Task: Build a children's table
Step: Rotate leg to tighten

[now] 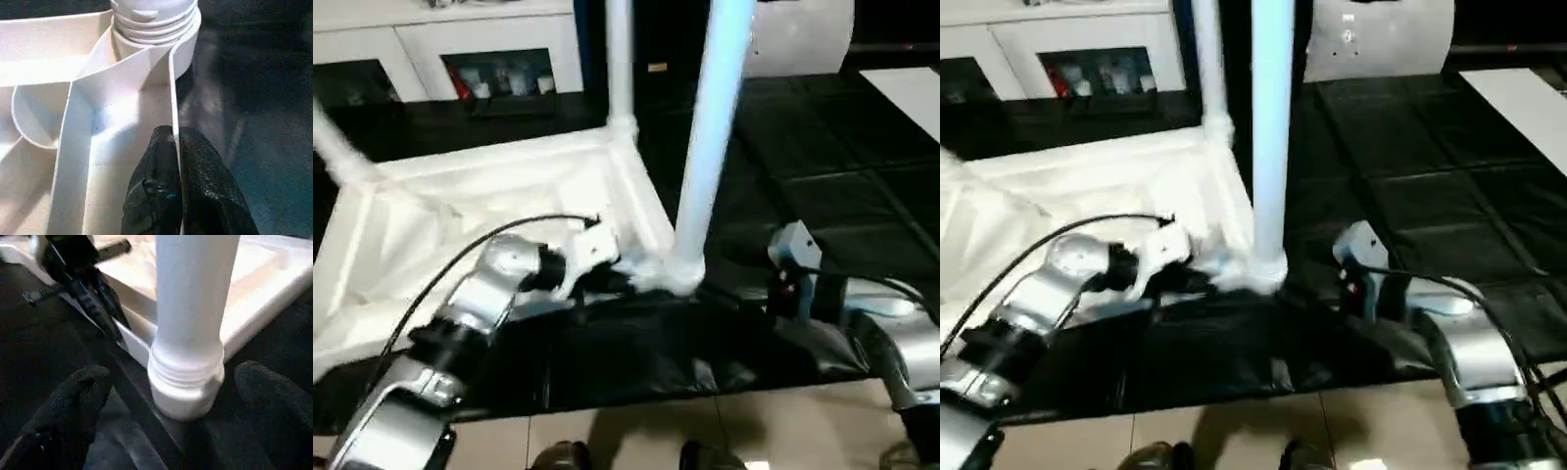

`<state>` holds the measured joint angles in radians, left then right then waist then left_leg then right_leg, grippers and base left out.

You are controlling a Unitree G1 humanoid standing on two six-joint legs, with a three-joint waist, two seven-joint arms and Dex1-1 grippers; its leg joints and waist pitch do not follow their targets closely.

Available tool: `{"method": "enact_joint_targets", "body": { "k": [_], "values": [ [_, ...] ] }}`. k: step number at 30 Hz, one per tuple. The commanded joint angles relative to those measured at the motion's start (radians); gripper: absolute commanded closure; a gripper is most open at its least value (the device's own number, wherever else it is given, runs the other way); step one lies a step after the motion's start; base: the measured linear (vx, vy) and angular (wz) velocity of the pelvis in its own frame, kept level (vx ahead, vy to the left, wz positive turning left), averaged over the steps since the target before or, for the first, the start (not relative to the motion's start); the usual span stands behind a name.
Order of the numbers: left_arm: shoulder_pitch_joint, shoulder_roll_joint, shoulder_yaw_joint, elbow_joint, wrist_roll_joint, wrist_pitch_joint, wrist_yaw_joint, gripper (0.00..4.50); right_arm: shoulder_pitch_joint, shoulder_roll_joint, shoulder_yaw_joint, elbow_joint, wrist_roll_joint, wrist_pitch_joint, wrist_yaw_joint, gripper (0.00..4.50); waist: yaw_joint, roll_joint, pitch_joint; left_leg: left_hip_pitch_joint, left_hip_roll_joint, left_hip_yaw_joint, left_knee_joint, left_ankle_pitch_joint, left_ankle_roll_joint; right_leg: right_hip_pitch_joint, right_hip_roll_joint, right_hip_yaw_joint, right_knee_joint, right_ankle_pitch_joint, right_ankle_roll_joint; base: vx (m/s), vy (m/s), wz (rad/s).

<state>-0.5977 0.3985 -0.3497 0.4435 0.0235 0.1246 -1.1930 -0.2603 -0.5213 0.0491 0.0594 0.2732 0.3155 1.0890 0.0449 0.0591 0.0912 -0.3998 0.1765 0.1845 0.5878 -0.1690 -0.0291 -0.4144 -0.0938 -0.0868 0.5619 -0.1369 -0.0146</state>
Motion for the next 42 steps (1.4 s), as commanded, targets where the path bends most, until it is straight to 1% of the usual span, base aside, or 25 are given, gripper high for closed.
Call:
{"method": "enact_joint_targets", "body": {
  "k": [1,2,3,4,8,10,12,15,16,18,19,20,21,24,29,32,34,35,36,37,38,39,40,41,42],
  "values": [
    [-0.008,0.018,-0.055,-0.047,-0.011,-0.074,-0.104,4.5,-0.04,-0.009,0.02,0.028,0.042,0.009,0.063,0.28,-0.002,-0.003,-0.076,0.034,0.057,-0.019,-0.072,-0.267,0.079,0.052,-0.054,0.044,-0.057,-0.291,-0.23,0.0,0.0,0.0],
    [-0.004,0.022,-0.06,-0.055,-0.016,-0.076,-0.119,4.5,-0.048,-0.01,0.024,0.037,0.046,0.011,0.074,0.39,0.0,-0.001,-0.076,0.034,0.058,-0.018,-0.072,-0.269,0.075,0.05,-0.054,0.044,-0.055,-0.287,-0.231,0.0,0.0,0.0],
    [-0.004,0.022,-0.06,-0.056,-0.017,-0.076,-0.121,4.5,-0.049,-0.01,0.024,0.038,0.047,0.012,0.075,0.39,0.001,-0.007,-0.077,0.035,0.059,-0.017,-0.072,-0.268,0.074,0.05,-0.054,0.045,-0.056,-0.283,-0.231,0.0,0.0,0.0],
    [0.0,0.026,-0.066,-0.064,-0.02,-0.082,-0.135,4.5,-0.057,-0.012,0.029,0.049,0.049,0.013,0.093,0.55,0.005,-0.005,-0.078,0.038,0.061,-0.017,-0.072,-0.266,0.07,0.049,-0.055,0.046,-0.053,-0.278,-0.236,0.0,0.0,0.0],
    [0.011,0.035,-0.077,-0.092,-0.024,-0.093,-0.168,4.5,-0.072,-0.027,0.047,0.064,0.055,0.014,0.162,0.91,0.017,-0.008,-0.083,0.039,0.062,-0.013,-0.067,-0.231,0.076,0.049,-0.057,0.049,-0.045,-0.232,-0.254,0.0,0.0,0.0],
    [0.014,0.037,-0.08,-0.1,-0.023,-0.098,-0.173,4.5,-0.077,-0.035,0.055,0.069,0.063,0.016,0.187,1.1,0.019,-0.012,-0.084,0.033,0.061,-0.014,-0.066,-0.205,0.086,0.054,-0.058,0.049,-0.039,-0.215,-0.255,0.0,0.0,0.0],
    [0.016,0.04,-0.083,-0.103,-0.024,-0.103,-0.176,4.5,-0.083,-0.04,0.063,0.075,0.068,0.014,0.206,1.28,0.02,-0.014,-0.086,0.032,0.059,-0.013,-0.064,-0.193,0.092,0.055,-0.058,0.049,-0.039,-0.214,-0.253,0.0,0.0,0.0],
    [0.018,0.046,-0.089,-0.112,-0.022,-0.109,-0.184,4.5,-0.092,-0.043,0.071,0.086,0.076,0.018,0.228,1.5,0.02,-0.018,-0.085,0.03,0.057,-0.013,-0.062,-0.189,0.098,0.055,-0.06,0.049,-0.042,-0.251,-0.244,0.0,0.0,0.0],
    [0.019,0.048,-0.089,-0.113,-0.022,-0.111,-0.187,4.5,-0.095,-0.043,0.073,0.09,0.078,0.018,0.237,1.69,0.02,-0.018,-0.083,0.029,0.057,-0.013,-0.061,-0.191,0.097,0.053,-0.059,0.049,-0.043,-0.265,-0.24,0.0,0.0,0.0],
    [0.021,0.051,-0.09,-0.115,-0.022,-0.113,-0.189,4.5,-0.097,-0.042,0.077,0.094,0.078,0.015,0.248,1.85,0.02,-0.025,-0.083,0.028,0.056,-0.012,-0.06,-0.202,0.092,0.052,-0.059,0.05,-0.044,-0.298,-0.231,0.0,0.0,0.0],
    [0.022,0.053,-0.091,-0.116,-0.021,-0.114,-0.19,4.5,-0.098,-0.041,0.079,0.096,0.077,0.013,0.253,1.85,0.021,-0.023,-0.082,0.028,0.056,-0.013,-0.06,-0.208,0.087,0.05,-0.06,0.051,-0.043,-0.313,-0.228,0.0,0.0,0.0],
    [0.025,0.055,-0.093,-0.122,-0.021,-0.112,-0.191,4.5,-0.097,-0.039,0.08,0.1,0.08,0.01,0.263,2.04,0.022,-0.024,-0.083,0.028,0.056,-0.013,-0.06,-0.212,0.083,0.05,-0.06,0.051,-0.043,-0.325,-0.224,0.0,0.0,0.0],
    [0.026,0.056,-0.094,-0.125,-0.021,-0.111,-0.191,4.5,-0.098,-0.038,0.082,0.103,0.079,0.008,0.266,2.04,0.022,-0.023,-0.083,0.029,0.057,-0.013,-0.06,-0.214,0.081,0.05,-0.06,0.051,-0.044,-0.329,-0.223,0.0,0.0,0.0],
    [0.029,0.06,-0.096,-0.134,-0.022,-0.106,-0.193,4.5,-0.102,-0.038,0.091,0.111,0.082,0.007,0.282,2.37,0.021,-0.024,-0.082,0.029,0.057,-0.015,-0.062,-0.23,0.073,0.048,-0.058,0.051,-0.046,-0.353,-0.214,0.0,0.0,0.0],
    [0.032,0.061,-0.097,-0.138,-0.025,-0.099,-0.197,4.5,-0.105,-0.036,0.103,0.121,0.089,0.02,0.295,2.49,0.018,-0.025,-0.083,0.029,0.056,-0.014,-0.062,-0.235,0.068,0.047,-0.057,0.053,-0.045,-0.351,-0.21,0.0,0.0,0.0],
    [0.034,0.057,-0.093,-0.14,-0.028,-0.078,-0.189,4.5,-0.098,-0.035,0.106,0.113,0.096,0.033,0.3,2.5,0.016,-0.026,-0.083,0.029,0.055,-0.011,-0.061,-0.222,0.075,0.047,-0.055,0.056,-0.042,-0.328,-0.217,0.0,0.0,0.0],
    [0.034,0.043,-0.084,-0.137,-0.03,-0.031,-0.156,4.5,-0.077,-0.027,0.104,0.084,0.11,0.058,0.29,2.51,0.016,-0.025,-0.082,0.028,0.055,-0.011,-0.061,-0.215,0.08,0.046,-0.055,0.056,-0.043,-0.323,-0.219,0.0,0.0,0.0],
    [0.029,0.022,-0.071,-0.136,-0.031,0.016,-0.113,4.5,-0.059,-0.011,0.1,0.061,0.116,0.077,0.256,2.51,0.015,-0.024,-0.08,0.03,0.055,-0.008,-0.061,-0.215,0.079,0.045,-0.053,0.058,-0.045,-0.32,-0.22,0.0,0.0,0.0],
    [0.025,0.006,-0.062,-0.134,-0.032,0.049,-0.084,4.5,-0.047,0.001,0.097,0.046,0.12,0.088,0.231,2.51,0.019,-0.024,-0.08,0.032,0.054,-0.01,-0.059,-0.218,0.079,0.043,-0.055,0.058,-0.046,-0.328,-0.221,0.0,0.0,0.0],
    [0.017,-0.019,-0.049,-0.133,-0.033,0.096,-0.04,4.5,-0.038,0.034,0.086,0.037,0.116,0.105,0.162,2.51,0.017,-0.025,-0.078,0.031,0.055,-0.01,-0.062,-0.228,0.076,0.043,-0.055,0.058,-0.048,-0.349,-0.216,0.0,0.0,0.0],
    [0.014,-0.027,-0.046,-0.132,-0.033,0.11,-0.027,4.5,-0.036,0.045,0.082,0.035,0.114,0.109,0.14,2.51,0.016,-0.025,-0.076,0.033,0.053,-0.011,-0.063,-0.242,0.068,0.041,-0.054,0.058,-0.05,-0.38,-0.21,0.0,0.0,0.0],
    [0.01,-0.036,-0.042,-0.131,-0.033,0.127,-0.012,4.5,-0.034,0.057,0.078,0.032,0.112,0.115,0.115,2.51,0.011,-0.028,-0.073,0.03,0.051,-0.012,-0.065,-0.252,0.063,0.043,-0.054,0.057,-0.053,-0.404,-0.201,0.0,0.0,0.0],
    [0.01,-0.036,-0.042,-0.131,-0.033,0.127,-0.012,4.5,-0.034,0.057,0.078,0.032,0.112,0.115,0.115,2.51,0.008,-0.028,-0.071,0.03,0.049,-0.016,-0.066,-0.281,0.05,0.044,-0.056,0.053,-0.057,-0.461,-0.182,0.0,0.0,0.0],
    [0.01,-0.036,-0.042,-0.131,-0.033,0.127,-0.012,4.5,-0.034,0.057,0.078,0.032,0.112,0.115,0.115,2.51,0.002,-0.029,-0.068,0.033,0.047,-0.017,-0.068,-0.312,0.042,0.042,-0.055,0.053,-0.065,-0.515,-0.159,0.0,0.0,0.0],
    [0.01,-0.036,-0.042,-0.131,-0.033,0.127,-0.012,4.5,-0.034,0.057,0.078,0.032,0.112,0.115,0.115,2.51,0.001,-0.029,-0.067,0.037,0.047,-0.017,-0.067,-0.328,0.038,0.039,-0.056,0.053,-0.07,-0.538,-0.151,0.0,0.0,0.0]
  ]
}}
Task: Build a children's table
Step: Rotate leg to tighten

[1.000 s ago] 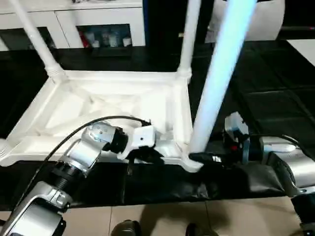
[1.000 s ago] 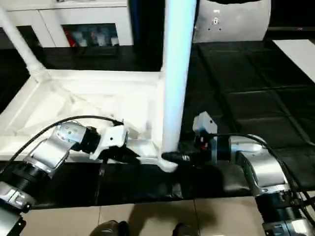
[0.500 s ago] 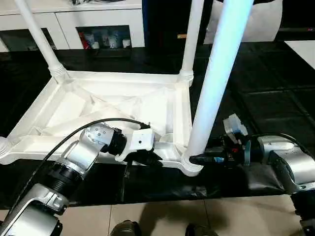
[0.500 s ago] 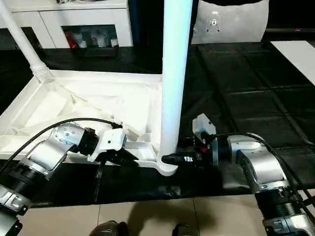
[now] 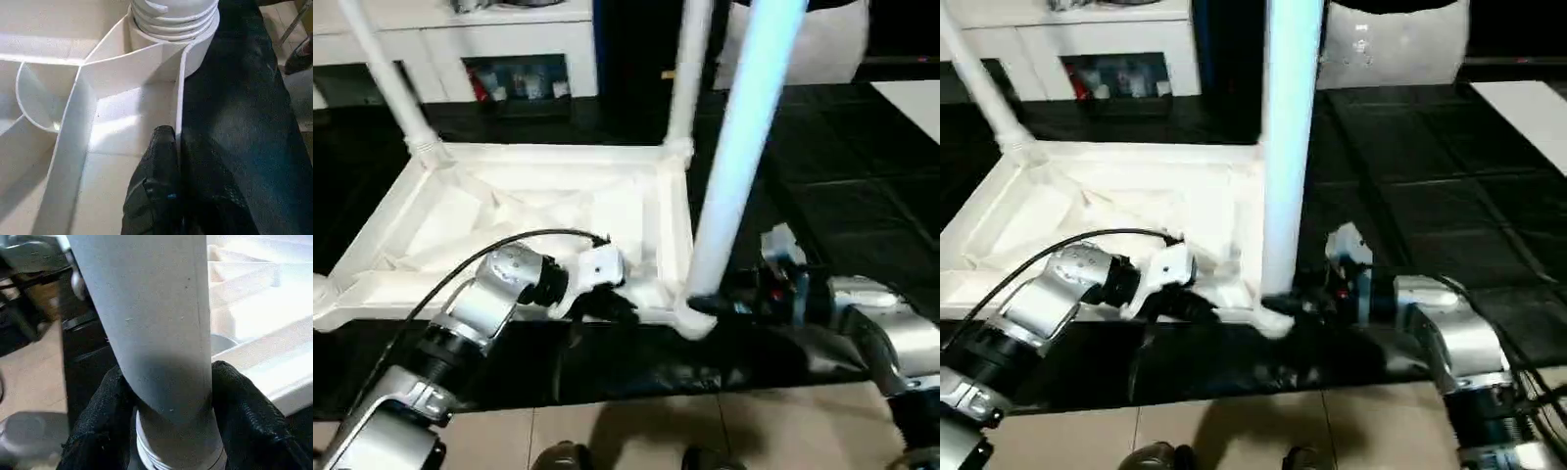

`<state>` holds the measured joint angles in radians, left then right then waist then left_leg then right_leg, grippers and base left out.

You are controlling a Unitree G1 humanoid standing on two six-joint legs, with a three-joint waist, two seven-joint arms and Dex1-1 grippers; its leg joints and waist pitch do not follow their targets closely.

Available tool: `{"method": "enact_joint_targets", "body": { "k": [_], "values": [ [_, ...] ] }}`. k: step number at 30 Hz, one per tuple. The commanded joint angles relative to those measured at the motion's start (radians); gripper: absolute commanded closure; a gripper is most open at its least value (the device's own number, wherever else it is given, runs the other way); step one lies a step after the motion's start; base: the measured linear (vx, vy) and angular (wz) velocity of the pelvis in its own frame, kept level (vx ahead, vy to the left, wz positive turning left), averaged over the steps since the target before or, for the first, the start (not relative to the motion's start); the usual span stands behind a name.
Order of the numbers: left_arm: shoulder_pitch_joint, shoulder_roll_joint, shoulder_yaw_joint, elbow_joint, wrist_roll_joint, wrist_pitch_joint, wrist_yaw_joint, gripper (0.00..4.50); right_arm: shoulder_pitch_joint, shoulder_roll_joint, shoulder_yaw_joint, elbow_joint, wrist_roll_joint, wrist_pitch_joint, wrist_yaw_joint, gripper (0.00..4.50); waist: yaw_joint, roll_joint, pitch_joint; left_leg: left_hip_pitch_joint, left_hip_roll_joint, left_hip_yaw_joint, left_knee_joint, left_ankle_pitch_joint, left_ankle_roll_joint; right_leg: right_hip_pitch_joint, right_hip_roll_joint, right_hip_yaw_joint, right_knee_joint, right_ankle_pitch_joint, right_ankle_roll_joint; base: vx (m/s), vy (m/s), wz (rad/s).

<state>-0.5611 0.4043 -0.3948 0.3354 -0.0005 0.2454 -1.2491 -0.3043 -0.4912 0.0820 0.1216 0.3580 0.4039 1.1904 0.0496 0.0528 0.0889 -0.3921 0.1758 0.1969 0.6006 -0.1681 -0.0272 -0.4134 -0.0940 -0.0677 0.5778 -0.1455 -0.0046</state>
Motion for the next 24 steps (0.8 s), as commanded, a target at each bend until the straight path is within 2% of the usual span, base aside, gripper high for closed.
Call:
{"method": "enact_joint_targets", "body": {
  "k": [1,2,5,6,7,8,9,10,11,12,13,14,15,16,17,18,19,21,23,24],
  "values": [
    [-0.026,-0.042,0.003,-0.023,-0.009,0.006,0.044,4.5,0.01,0.027,0.045,-0.03,0.028,0.026,0.013,2.51,-0.008,-0.023,-0.063,0.032,0.047,-0.031,-0.08,-0.347,0.031,0.035,-0.056,0.034,-0.09,-0.558,-0.149,0.0,0.0,0.0],
    [-0.026,-0.042,0.003,-0.023,-0.009,0.006,0.044,4.5,0.01,0.027,0.045,-0.03,0.028,0.026,0.013,2.51,-0.011,-0.024,-0.063,0.03,0.046,-0.032,-0.08,-0.35,0.03,0.036,-0.056,0.034,-0.091,-0.566,-0.144,0.0,0.0,0.0],
    [-0.037,-0.067,0.013,-0.015,-0.004,0.033,0.087,4.5,0.018,0.063,0.04,-0.037,0.011,0.03,-0.059,2.51,-0.019,-0.024,-0.06,0.032,0.046,-0.031,-0.08,-0.356,0.032,0.029,-0.054,0.036,-0.096,-0.58,-0.134,0.0,0.0,0.0],
    [-0.088,-0.178,0.046,0.042,0.006,0.088,0.245,4.5,0.002,0.218,0.015,-0.032,-0.049,0.073,-0.324,2.51,-0.018,-0.001,-0.058,0.035,0.046,-0.034,-0.081,-0.359,0.022,0.025,-0.055,0.036,-0.093,-0.575,-0.138,0.0,0.0,0.0],
    [-0.137,-0.276,0.079,0.102,0.017,0.125,0.394,4.5,-0.021,0.356,-0.013,-0.018,-0.093,0.116,-0.553,2.51,-0.034,-0.004,-0.048,0.035,0.04,-0.03,-0.079,-0.398,-0.013,0.011,-0.043,0.028,-0.102,-0.615,-0.131,0.0,0.0,0.0],
    [-0.189,-0.374,0.11,0.165,0.029,0.147,0.548,4.5,-0.06,0.491,-0.043,0.013,-0.138,0.15,-0.778,2.51,-0.04,-0.005,-0.049,0.044,0.033,-0.035,-0.074,-0.435,-0.029,0.01,-0.045,0.017,-0.109,-0.674,-0.11,-0.059,0.018,-0.13],
    [-0.195,-0.385,0.114,0.173,0.032,0.145,0.569,4.5,-0.069,0.504,-0.048,0.024,-0.144,0.147,-0.801,2.51,-0.059,-0.013,-0.06,0.042,0.025,-0.057,-0.073,-0.462,-0.059,0.033,-0.052,-0.012,-0.117,-0.737,-0.043,-0.059,0.018,-0.13],
    [-0.2,-0.394,0.113,0.176,0.037,0.143,0.581,4.5,-0.076,0.514,-0.052,0.035,-0.142,0.13,-0.812,2.51,-0.062,-0.007,-0.055,0.041,0.028,-0.058,-0.079,-0.472,-0.046,0.033,-0.051,-0.011,-0.12,-0.716,-0.036,-0.035,0.057,-0.14],
    [-0.201,-0.399,0.112,0.176,0.04,0.143,0.586,4.5,-0.079,0.519,-0.054,0.041,-0.14,0.119,-0.816,2.51,-0.068,0.003,-0.057,0.036,0.034,-0.056,-0.087,-0.472,-0.011,0.04,-0.054,-0.008,-0.123,-0.632,-0.053,0.017,0.065,-0.04],
    [-0.202,-0.399,0.112,0.176,0.041,0.143,0.587,4.5,-0.08,0.52,-0.055,0.042,-0.139,0.117,-0.817,2.16,-0.075,0.009,-0.058,0.029,0.041,-0.057,-0.094,-0.472,0.006,0.045,-0.055,-0.007,-0.117,-0.538,-0.084,0.017,0.065,-0.04],
    [-0.2,-0.399,0.108,0.167,0.044,0.154,0.585,4.5,-0.081,0.521,-0.055,0.045,-0.132,0.099,-0.818,1.81,-0.082,0.008,-0.06,0.019,0.042,-0.059,-0.097,-0.462,0.012,0.053,-0.055,-0.008,-0.11,-0.486,-0.098,0.0,0.0,0.0],
    [-0.196,-0.391,0.104,0.154,0.049,0.164,0.576,4.5,-0.078,0.519,-0.059,0.044,-0.124,0.091,-0.818,1.81,-0.084,0.003,-0.064,0.011,0.041,-0.056,-0.097,-0.431,0.023,0.058,-0.057,-0.004,-0.103,-0.411,-0.123,0.0,0.0,0.0],
    [-0.193,-0.383,0.103,0.148,0.053,0.167,0.568,4.5,-0.075,0.517,-0.064,0.04,-0.122,0.091,-0.814,1.75,-0.081,0.007,-0.059,0.015,0.039,-0.052,-0.097,-0.426,0.031,0.05,-0.059,0.001,-0.104,-0.394,-0.137,0.0,0.0,0.0],
    [-0.191,-0.363,0.11,0.15,0.071,0.16,0.55,4.5,-0.063,0.523,-0.084,0.025,-0.143,0.096,-0.816,1.6,-0.084,0.007,-0.058,0.02,0.034,-0.045,-0.092,-0.418,0.044,0.045,-0.058,0.003,-0.107,-0.385,-0.158,0.0,0.0,0.0],
    [-0.191,-0.353,0.114,0.155,0.081,0.154,0.541,4.5,-0.055,0.525,-0.095,0.014,-0.156,0.102,-0.815,1.6,-0.081,0.008,-0.059,0.018,0.032,-0.044,-0.09,-0.392,0.055,0.05,-0.06,0.004,-0.105,-0.394,-0.165,0.0,0.0,0.0],
    [-0.189,-0.338,0.118,0.159,0.09,0.144,0.528,4.5,-0.044,0.526,-0.107,0.001,-0.172,0.105,-0.82,1.35,-0.08,0.006,-0.058,0.019,0.032,-0.041,-0.089,-0.384,0.059,0.048,-0.06,0.004,-0.109,-0.406,-0.162,0.0,0.0,0.0],
    [-0.189,-0.336,0.118,0.159,0.091,0.142,0.526,4.5,-0.043,0.526,-0.107,0.0,-0.173,0.105,-0.821,1.35,-0.076,0.008,-0.058,0.022,0.032,-0.04,-0.088,-0.372,0.062,0.047,-0.06,0.004,-0.111,-0.426,-0.156,0.0,0.0,0.0],
    [-0.18,-0.313,0.115,0.155,0.09,0.139,0.514,4.5,-0.028,0.509,-0.105,-0.013,-0.173,0.1,-0.832,1.12,-0.07,0.013,-0.06,0.02,0.037,-0.043,-0.092,-0.338,0.06,0.052,-0.058,0.005,-0.104,-0.4,-0.157,0.0,0.0,0.0],
    [-0.154,-0.27,0.105,0.131,0.085,0.138,0.485,4.5,0.008,0.462,-0.093,-0.045,-0.176,0.085,-0.822,0.9,-0.067,0.012,-0.064,0.018,0.043,-0.044,-0.095,-0.306,0.058,0.057,-0.055,0.008,-0.091,-0.316,-0.182,0.0,0.0,0.0],
    [-0.145,-0.255,0.099,0.125,0.083,0.125,0.474,4.5,0.022,0.446,-0.095,-0.058,-0.168,0.08,-0.809,0.85,-0.069,0.007,-0.066,0.014,0.044,-0.045,-0.095,-0.299,0.059,0.06,-0.055,0.008,-0.088,-0.299,-0.188,0.0,0.0,0.0]
  ]
}}
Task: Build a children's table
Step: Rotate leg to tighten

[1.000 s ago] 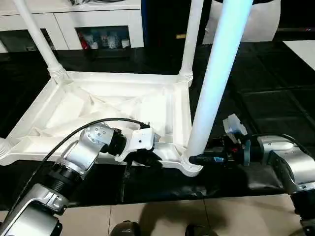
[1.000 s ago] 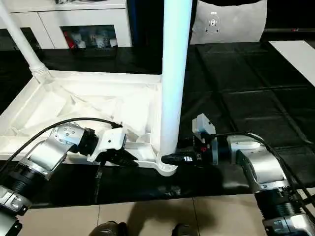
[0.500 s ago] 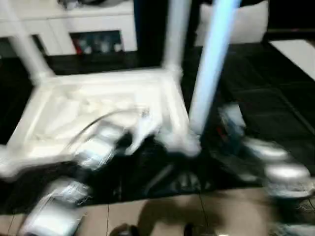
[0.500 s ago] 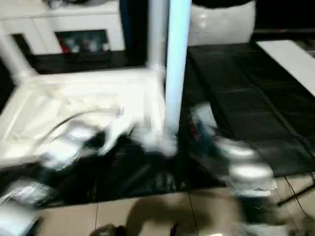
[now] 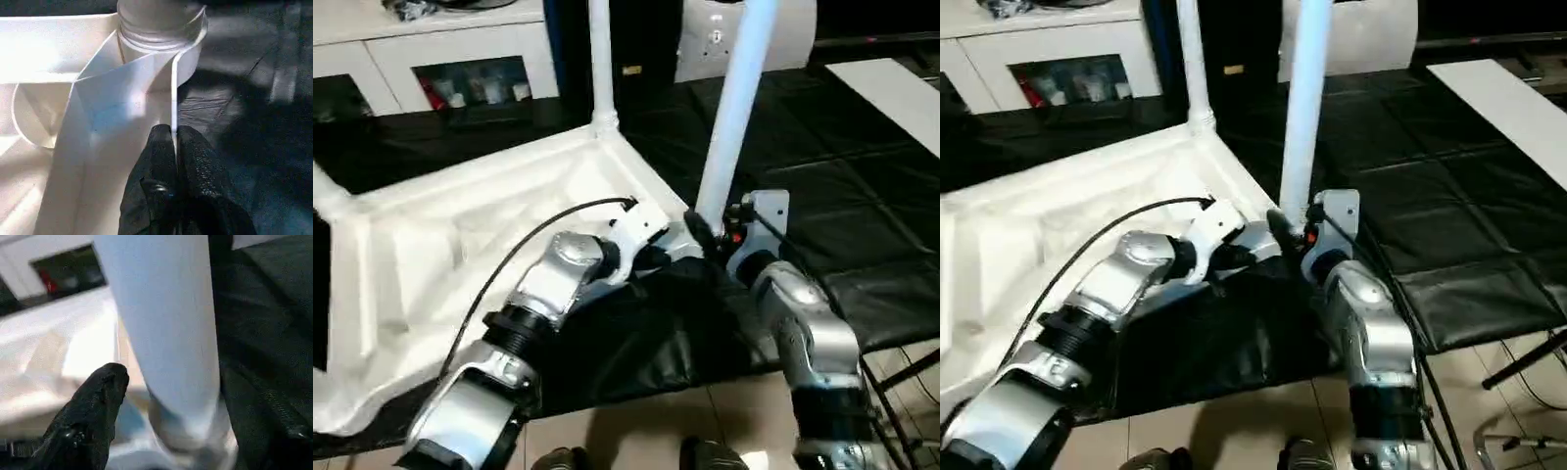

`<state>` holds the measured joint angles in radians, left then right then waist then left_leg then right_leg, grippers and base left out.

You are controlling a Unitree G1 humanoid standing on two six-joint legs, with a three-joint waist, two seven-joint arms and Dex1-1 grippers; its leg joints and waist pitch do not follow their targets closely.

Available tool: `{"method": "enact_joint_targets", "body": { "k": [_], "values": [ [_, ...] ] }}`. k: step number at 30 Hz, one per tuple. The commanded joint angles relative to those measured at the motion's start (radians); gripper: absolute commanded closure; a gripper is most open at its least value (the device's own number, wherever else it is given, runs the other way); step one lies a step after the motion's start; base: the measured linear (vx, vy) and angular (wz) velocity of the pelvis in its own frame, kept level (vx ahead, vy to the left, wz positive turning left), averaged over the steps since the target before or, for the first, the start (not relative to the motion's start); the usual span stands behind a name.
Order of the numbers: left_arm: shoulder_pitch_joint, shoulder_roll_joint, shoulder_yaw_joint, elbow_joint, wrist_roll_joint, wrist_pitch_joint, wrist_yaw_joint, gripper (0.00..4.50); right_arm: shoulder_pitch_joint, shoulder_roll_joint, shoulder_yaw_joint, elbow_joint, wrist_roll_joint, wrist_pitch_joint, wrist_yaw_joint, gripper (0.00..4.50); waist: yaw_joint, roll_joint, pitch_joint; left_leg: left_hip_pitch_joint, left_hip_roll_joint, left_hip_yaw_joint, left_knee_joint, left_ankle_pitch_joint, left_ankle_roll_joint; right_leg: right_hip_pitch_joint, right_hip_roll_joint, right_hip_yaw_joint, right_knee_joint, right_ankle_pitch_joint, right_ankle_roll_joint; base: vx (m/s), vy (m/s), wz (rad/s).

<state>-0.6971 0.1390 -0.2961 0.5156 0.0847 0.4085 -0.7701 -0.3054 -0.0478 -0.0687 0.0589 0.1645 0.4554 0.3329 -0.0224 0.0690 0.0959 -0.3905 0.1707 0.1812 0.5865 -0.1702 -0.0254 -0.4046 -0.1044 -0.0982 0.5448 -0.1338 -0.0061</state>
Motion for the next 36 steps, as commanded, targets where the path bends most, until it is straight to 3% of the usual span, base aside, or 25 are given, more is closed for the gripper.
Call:
{"method": "enact_joint_targets", "body": {
  "k": [1,4,9,10,12,13,17,18,20,22,24,25,28,30,31,32,33,34,36],
  "values": [
    [-0.005,0.018,-0.002,-0.058,-0.003,-0.045,-0.01,4.5,0.029,-0.005,0.055,0.0,0.031,0.025,0.055,0.79,0.004,-0.006,-0.076,0.014,0.049,-0.027,-0.078,-0.283,0.065,0.052,-0.047,0.041,-0.051,-0.276,-0.2,0.0,0.0,0.0],
    [0.024,0.072,-0.013,-0.073,0.001,-0.08,-0.06,4.5,0.069,-0.064,0.061,-0.042,0.038,0.005,0.138,0.46,0.005,-0.008,-0.081,0.007,0.046,-0.022,-0.069,-0.215,0.105,0.057,-0.05,0.042,-0.045,-0.217,-0.226,0.0,0.0,0.0],
    [0.052,0.151,-0.017,-0.071,-0.003,-0.133,-0.154,4.5,0.11,-0.176,0.052,-0.082,0.047,-0.061,0.281,0.08,0.015,-0.003,-0.083,0.01,0.05,-0.019,-0.064,-0.168,0.126,0.056,-0.047,0.043,-0.038,-0.181,-0.237,0.0,0.0,0.0],
    [0.056,0.17,-0.022,-0.072,-0.009,-0.145,-0.179,4.5,0.113,-0.206,0.05,-0.087,0.059,-0.075,0.312,0.01,0.016,0.001,-0.08,0.011,0.051,-0.018,-0.066,-0.18,0.122,0.054,-0.045,0.043,-0.039,-0.196,-0.239,0.0,0.0,0.0],
    [0.059,0.178,-0.023,-0.072,-0.012,-0.145,-0.189,4.5,0.114,-0.223,0.049,-0.087,0.062,-0.083,0.329,0.01,0.016,-0.002,-0.077,0.014,0.051,-0.018,-0.068,-0.213,0.107,0.052,-0.045,0.043,-0.044,-0.238,-0.234,0.0,0.0,0.0],
    [0.073,0.218,-0.042,-0.073,-0.017,-0.197,-0.259,4.5,0.117,-0.287,0.046,-0.106,0.09,-0.091,0.418,0.01,0.015,-0.006,-0.077,0.017,0.052,-0.017,-0.069,-0.236,0.096,0.051,-0.044,0.044,-0.048,-0.272,-0.231,0.0,0.0,0.0],
    [0.095,0.26,-0.065,-0.089,-0.033,-0.266,-0.349,4.5,0.119,-0.345,0.051,-0.121,0.119,-0.089,0.507,0.01,0.022,-0.003,-0.073,0.021,0.056,-0.019,-0.073,-0.283,0.078,0.047,-0.044,0.048,-0.05,-0.33,-0.213,0.0,0.0,0.0],
    [0.107,0.292,-0.085,-0.103,-0.037,-0.294,-0.411,4.5,0.111,-0.393,0.077,-0.117,0.124,-0.099,0.588,0.01,0.023,-0.02,-0.071,0.021,0.055,-0.018,-0.074,-0.301,0.075,0.046,-0.046,0.048,-0.052,-0.363,-0.212,0.0,0.0,0.0],
    [0.114,0.314,-0.101,-0.114,-0.04,-0.322,-0.457,4.5,0.099,-0.425,0.103,-0.106,0.126,-0.113,0.653,0.01,0.028,-0.014,-0.068,0.025,0.057,-0.018,-0.074,-0.314,0.065,0.043,-0.048,0.052,-0.055,-0.408,-0.2,0.0,0.0,0.0],
    [0.118,0.33,-0.112,-0.128,-0.05,-0.34,-0.499,4.5,0.082,-0.443,0.123,-0.092,0.142,-0.114,0.718,0.01,0.032,-0.02,-0.068,0.031,0.057,-0.016,-0.073,-0.325,0.057,0.038,-0.048,0.054,-0.057,-0.43,-0.199,0.0,0.0,0.0],
    [0.117,0.336,-0.119,-0.134,-0.053,-0.352,-0.523,4.5,0.063,-0.453,0.139,-0.071,0.158,-0.113,0.772,0.01,0.037,-0.015,-0.067,0.03,0.059,-0.018,-0.075,-0.327,0.053,0.039,-0.049,0.054,-0.056,-0.447,-0.197,0.0,0.0,0.0],
    [0.117,0.336,-0.12,-0.135,-0.054,-0.354,-0.526,4.5,0.062,-0.454,0.141,-0.069,0.159,-0.113,0.777,0.27,0.039,-0.017,-0.068,0.03,0.059,-0.018,-0.075,-0.329,0.051,0.038,-0.049,0.054,-0.055,-0.448,-0.195,0.0,0.0,0.0],
    [0.114,0.347,-0.139,-0.143,-0.06,-0.385,-0.578,4.5,0.014,-0.469,0.182,-0.014,0.157,-0.125,0.852,0.39,0.047,-0.027,-0.071,0.03,0.06,-0.017,-0.075,-0.317,0.044,0.038,-0.048,0.056,-0.053,-0.444,-0.197,0.0,0.0,0.0],
    [0.116,0.352,-0.147,-0.15,-0.061,-0.395,-0.598,4.5,-0.005,-0.474,0.196,0.005,0.159,-0.122,0.88,0.64,0.052,-0.022,-0.071,0.032,0.061,-0.017,-0.075,-0.313,0.043,0.036,-0.049,0.058,-0.051,-0.439,-0.201,0.0,0.0,0.0],
    [0.118,0.356,-0.154,-0.157,-0.062,-0.404,-0.614,4.5,-0.023,-0.478,0.208,0.024,0.159,-0.122,0.906,0.71,0.052,-0.023,-0.071,0.03,0.06,-0.017,-0.074,-0.314,0.042,0.038,-0.048,0.057,-0.049,-0.434,-0.204,0.0,0.0,0.0],
    [0.118,0.356,-0.158,-0.162,-0.061,-0.406,-0.619,4.5,-0.036,-0.478,0.217,0.041,0.155,-0.125,0.923,0.76,0.053,-0.031,-0.072,0.029,0.061,-0.015,-0.074,-0.307,0.044,0.038,-0.048,0.059,-0.049,-0.428,-0.204,0.0,0.0,0.0],
    [0.118,0.356,-0.159,-0.163,-0.061,-0.406,-0.622,4.5,-0.044,-0.477,0.222,0.053,0.153,-0.129,0.932,0.84,0.055,-0.027,-0.073,0.031,0.062,-0.016,-0.073,-0.304,0.044,0.037,-0.049,0.06,-0.045,-0.422,-0.208,0.0,0.0,0.0],
    [0.117,0.355,-0.161,-0.164,-0.06,-0.408,-0.623,4.5,-0.053,-0.477,0.229,0.068,0.148,-0.135,0.94,1.09,0.057,-0.028,-0.073,0.03,0.062,-0.014,-0.073,-0.292,0.045,0.037,-0.048,0.06,-0.043,-0.405,-0.215,0.0,0.0,0.0],
    [0.115,0.354,-0.163,-0.165,-0.06,-0.408,-0.625,4.5,-0.063,-0.475,0.235,0.084,0.146,-0.14,0.951,1.16,0.059,-0.03,-0.073,0.03,0.062,-0.013,-0.073,-0.289,0.046,0.037,-0.048,0.061,-0.043,-0.397,-0.218,0.0,0.0,0.0]
  ]
}}
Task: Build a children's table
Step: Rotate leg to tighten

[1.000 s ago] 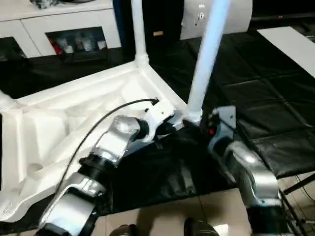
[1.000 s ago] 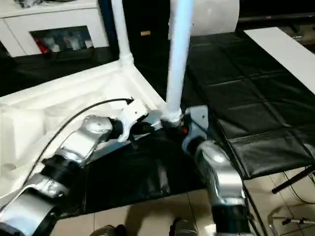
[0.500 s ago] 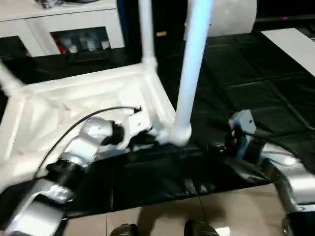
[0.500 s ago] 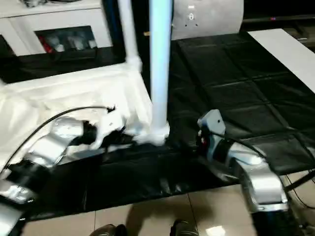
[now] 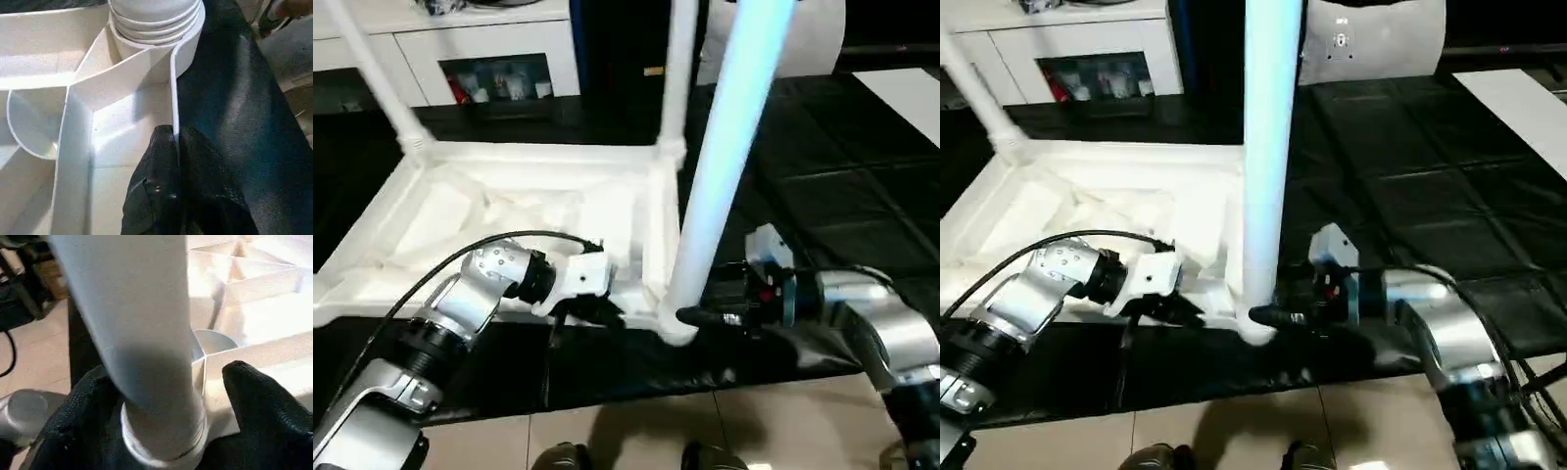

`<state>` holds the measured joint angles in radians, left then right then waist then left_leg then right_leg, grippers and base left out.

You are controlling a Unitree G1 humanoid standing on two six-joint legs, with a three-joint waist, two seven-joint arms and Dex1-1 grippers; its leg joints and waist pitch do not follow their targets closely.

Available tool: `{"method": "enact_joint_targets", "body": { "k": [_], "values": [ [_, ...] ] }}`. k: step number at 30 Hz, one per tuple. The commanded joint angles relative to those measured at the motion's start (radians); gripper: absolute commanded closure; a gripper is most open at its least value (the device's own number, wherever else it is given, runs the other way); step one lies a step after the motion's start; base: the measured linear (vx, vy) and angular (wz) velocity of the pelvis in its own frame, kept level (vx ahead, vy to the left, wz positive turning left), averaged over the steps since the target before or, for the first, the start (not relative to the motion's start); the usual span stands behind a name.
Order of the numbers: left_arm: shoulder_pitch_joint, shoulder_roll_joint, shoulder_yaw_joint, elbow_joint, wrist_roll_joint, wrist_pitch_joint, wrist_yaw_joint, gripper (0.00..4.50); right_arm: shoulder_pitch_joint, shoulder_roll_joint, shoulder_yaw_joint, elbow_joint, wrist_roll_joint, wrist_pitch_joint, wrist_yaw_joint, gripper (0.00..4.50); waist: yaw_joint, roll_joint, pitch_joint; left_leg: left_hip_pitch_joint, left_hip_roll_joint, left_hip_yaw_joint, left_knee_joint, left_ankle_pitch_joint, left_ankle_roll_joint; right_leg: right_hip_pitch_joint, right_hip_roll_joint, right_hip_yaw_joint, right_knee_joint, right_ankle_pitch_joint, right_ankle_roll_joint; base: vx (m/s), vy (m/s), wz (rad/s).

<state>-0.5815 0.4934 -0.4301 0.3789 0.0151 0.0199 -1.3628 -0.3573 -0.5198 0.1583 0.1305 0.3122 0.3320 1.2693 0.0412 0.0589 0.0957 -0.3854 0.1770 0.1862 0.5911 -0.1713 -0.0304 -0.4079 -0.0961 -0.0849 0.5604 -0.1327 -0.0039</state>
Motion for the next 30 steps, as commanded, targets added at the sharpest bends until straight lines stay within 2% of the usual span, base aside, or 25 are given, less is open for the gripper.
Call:
{"method": "enact_joint_targets", "body": {
  "k": [1,2,3,5,7,9,11,18,22,24,25,27,28,29,30],
  "values": [
    [-0.001,-0.001,-0.029,-0.03,0.01,-0.019,-0.032,4.5,-0.017,0.0,0.01,0.023,0.001,-0.019,0.021,1.31,-0.003,-0.019,-0.074,0.025,0.056,-0.018,-0.077,-0.28,0.052,0.041,-0.056,0.049,-0.056,-0.385,-0.224,0.0,0.0,0.0],
    [-0.003,-0.002,-0.029,-0.029,0.01,-0.021,-0.033,4.5,-0.021,0.002,0.011,0.029,0.003,-0.019,0.025,1.31,-0.003,-0.023,-0.075,0.023,0.055,-0.017,-0.077,-0.27,0.055,0.042,-0.055,0.049,-0.055,-0.369,-0.228,0.0,0.0,0.0],
    [-0.003,-0.002,-0.029,-0.029,0.009,-0.021,-0.033,4.5,-0.024,0.004,0.013,0.033,0.006,-0.019,0.03,1.52,-0.002,-0.023,-0.076,0.023,0.055,-0.017,-0.076,-0.263,0.058,0.043,-0.056,0.05,-0.053,-0.361,-0.231,0.0,0.0,0.0],
    [-0.003,-0.001,-0.029,-0.03,0.007,-0.023,-0.037,4.5,-0.036,0.007,0.021,0.043,0.016,-0.014,0.051,1.59,-0.002,-0.023,-0.076,0.022,0.055,-0.015,-0.076,-0.254,0.065,0.043,-0.055,0.05,-0.051,-0.354,-0.236,0.0,0.0,0.0],
    [-0.003,-0.001,-0.029,-0.029,0.007,-0.026,-0.04,4.5,-0.044,0.009,0.029,0.049,0.018,-0.013,0.07,1.86,-0.003,-0.028,-0.075,0.02,0.054,-0.014,-0.075,-0.251,0.068,0.044,-0.055,0.051,-0.051,-0.364,-0.233,0.0,0.0,0.0],
    [-0.002,0.0,-0.029,-0.028,0.007,-0.027,-0.041,4.5,-0.045,0.009,0.033,0.05,0.018,-0.013,0.076,2.04,-0.001,-0.026,-0.074,0.023,0.054,-0.013,-0.074,-0.255,0.066,0.04,-0.055,0.053,-0.054,-0.389,-0.226,0.0,0.0,0.0],
    [-0.002,0.001,-0.03,-0.029,0.007,-0.025,-0.041,4.5,-0.051,0.009,0.038,0.058,0.019,-0.016,0.087,2.3,-0.001,-0.028,-0.075,0.023,0.055,-0.013,-0.075,-0.256,0.061,0.04,-0.054,0.054,-0.054,-0.393,-0.221,0.0,0.0,0.0],
    [-0.003,0.001,-0.025,-0.025,0.004,-0.018,-0.04,4.5,-0.056,0.01,0.052,0.069,0.023,-0.009,0.116,2.49,0.0,-0.029,-0.076,0.026,0.055,-0.01,-0.076,-0.271,0.054,0.038,-0.052,0.057,-0.054,-0.385,-0.227,0.0,0.0,0.0],
    [-0.001,-0.012,-0.009,-0.032,0.003,0.051,0.003,4.5,-0.026,0.023,0.037,0.025,0.053,0.046,0.08,2.51,0.003,-0.03,-0.077,0.026,0.055,-0.01,-0.075,-0.255,0.058,0.039,-0.051,0.058,-0.052,-0.37,-0.232,0.0,0.0,0.0],
    [-0.006,-0.036,0.011,-0.028,-0.002,0.102,0.052,4.5,-0.006,0.05,0.03,-0.001,0.04,0.07,-0.001,2.51,0.003,-0.03,-0.076,0.024,0.054,-0.009,-0.076,-0.25,0.058,0.038,-0.051,0.059,-0.053,-0.374,-0.228,0.0,0.0,0.0],
    [-0.013,-0.066,0.034,-0.029,-0.001,0.159,0.118,4.5,0.009,0.096,0.02,-0.024,0.014,0.093,-0.114,2.51,0.002,-0.031,-0.073,0.024,0.053,-0.009,-0.077,-0.256,0.05,0.036,-0.051,0.06,-0.055,-0.392,-0.224,0.0,0.0,0.0],
    [-0.019,-0.089,0.05,-0.036,-0.007,0.205,0.158,4.5,0.015,0.134,0.011,-0.034,0.003,0.122,-0.192,2.51,-0.005,-0.034,-0.071,0.024,0.049,-0.013,-0.079,-0.286,0.029,0.035,-0.052,0.056,-0.059,-0.463,-0.202,0.0,0.0,0.0],
    [-0.03,-0.138,0.083,-0.049,-0.022,0.283,0.236,4.5,0.023,0.208,-0.011,-0.053,0.0,0.173,-0.318,2.51,-0.014,-0.037,-0.069,0.027,0.045,-0.017,-0.077,-0.317,0.017,0.031,-0.052,0.053,-0.071,-0.545,-0.169,0.0,0.0,0.0],
    [-0.036,-0.165,0.099,-0.057,-0.031,0.319,0.274,4.5,0.025,0.246,-0.022,-0.063,0.005,0.197,-0.372,2.51,-0.018,-0.035,-0.067,0.025,0.044,-0.017,-0.078,-0.316,0.011,0.031,-0.052,0.054,-0.07,-0.555,-0.162,0.0,0.0,0.0],
    [-0.036,-0.165,0.099,-0.057,-0.031,0.319,0.274,4.5,0.025,0.246,-0.022,-0.063,0.005,0.197,-0.372,2.51,-0.02,-0.034,-0.066,0.024,0.043,-0.019,-0.078,-0.325,0.006,0.029,-0.052,0.052,-0.073,-0.579,-0.153,0.0,0.0,0.0]
  ]
}}
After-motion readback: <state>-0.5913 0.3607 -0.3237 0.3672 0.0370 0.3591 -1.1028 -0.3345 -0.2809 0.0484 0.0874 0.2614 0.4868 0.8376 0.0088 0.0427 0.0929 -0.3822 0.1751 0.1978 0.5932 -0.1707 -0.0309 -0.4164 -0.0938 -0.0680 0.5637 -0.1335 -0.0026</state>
